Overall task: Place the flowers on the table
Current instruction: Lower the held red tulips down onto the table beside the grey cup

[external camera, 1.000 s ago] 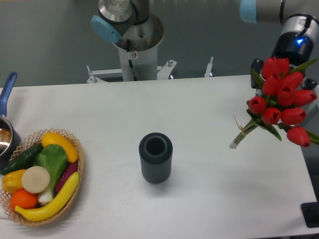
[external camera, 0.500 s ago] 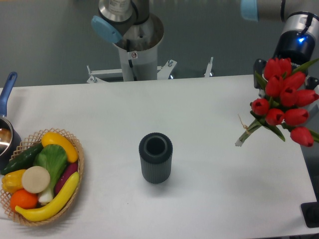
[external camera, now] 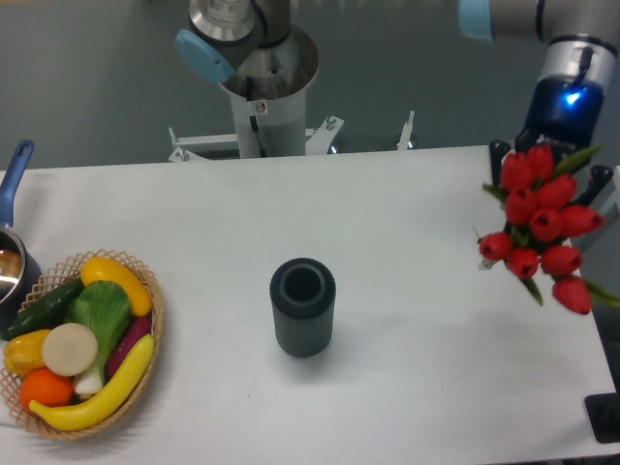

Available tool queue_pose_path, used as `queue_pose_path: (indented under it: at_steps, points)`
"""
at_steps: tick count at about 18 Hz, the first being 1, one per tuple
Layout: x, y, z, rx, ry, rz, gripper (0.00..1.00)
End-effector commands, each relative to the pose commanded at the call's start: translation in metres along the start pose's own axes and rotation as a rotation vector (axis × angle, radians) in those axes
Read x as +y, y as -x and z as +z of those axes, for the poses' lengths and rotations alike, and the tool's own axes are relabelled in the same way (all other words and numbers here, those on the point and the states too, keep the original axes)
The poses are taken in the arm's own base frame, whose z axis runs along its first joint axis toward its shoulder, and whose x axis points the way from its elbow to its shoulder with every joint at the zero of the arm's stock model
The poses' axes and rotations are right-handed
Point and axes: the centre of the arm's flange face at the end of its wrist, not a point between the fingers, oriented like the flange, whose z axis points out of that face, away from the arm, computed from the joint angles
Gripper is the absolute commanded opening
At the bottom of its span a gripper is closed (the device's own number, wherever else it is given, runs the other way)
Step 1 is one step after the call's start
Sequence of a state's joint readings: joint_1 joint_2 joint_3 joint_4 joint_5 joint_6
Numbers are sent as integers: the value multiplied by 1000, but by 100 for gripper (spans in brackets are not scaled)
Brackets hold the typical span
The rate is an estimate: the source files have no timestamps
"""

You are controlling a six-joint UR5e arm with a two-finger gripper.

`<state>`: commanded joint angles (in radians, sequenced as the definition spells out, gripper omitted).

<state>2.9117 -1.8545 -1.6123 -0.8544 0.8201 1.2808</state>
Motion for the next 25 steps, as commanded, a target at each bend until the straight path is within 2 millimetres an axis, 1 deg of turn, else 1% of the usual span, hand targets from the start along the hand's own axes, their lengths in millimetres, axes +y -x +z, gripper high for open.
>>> queue_pose_path:
  at_steps: [2,4,7,10,11,13,16,18,19,20,23,25]
  points:
    - [2,-1,12,-4,81,28,46]
    - [-1,-6,27,5,138,54,45]
    - [7,-10,49,19,230,91,44]
    - [11,-22,80,46,348,140,44]
    - [9,-25,87,48,384,154,44]
    - [16,-26,100,62,435,177,44]
    - [27,-32,127,97,486,195,44]
    - [33,-31,135,101,518,200,44]
    - [40,-31,142,109,526,196,44]
    - [41,-29,145,111,526,195,44]
    - [48,-25,168,133,533,191,44]
    - [49,-24,180,142,534,192,44]
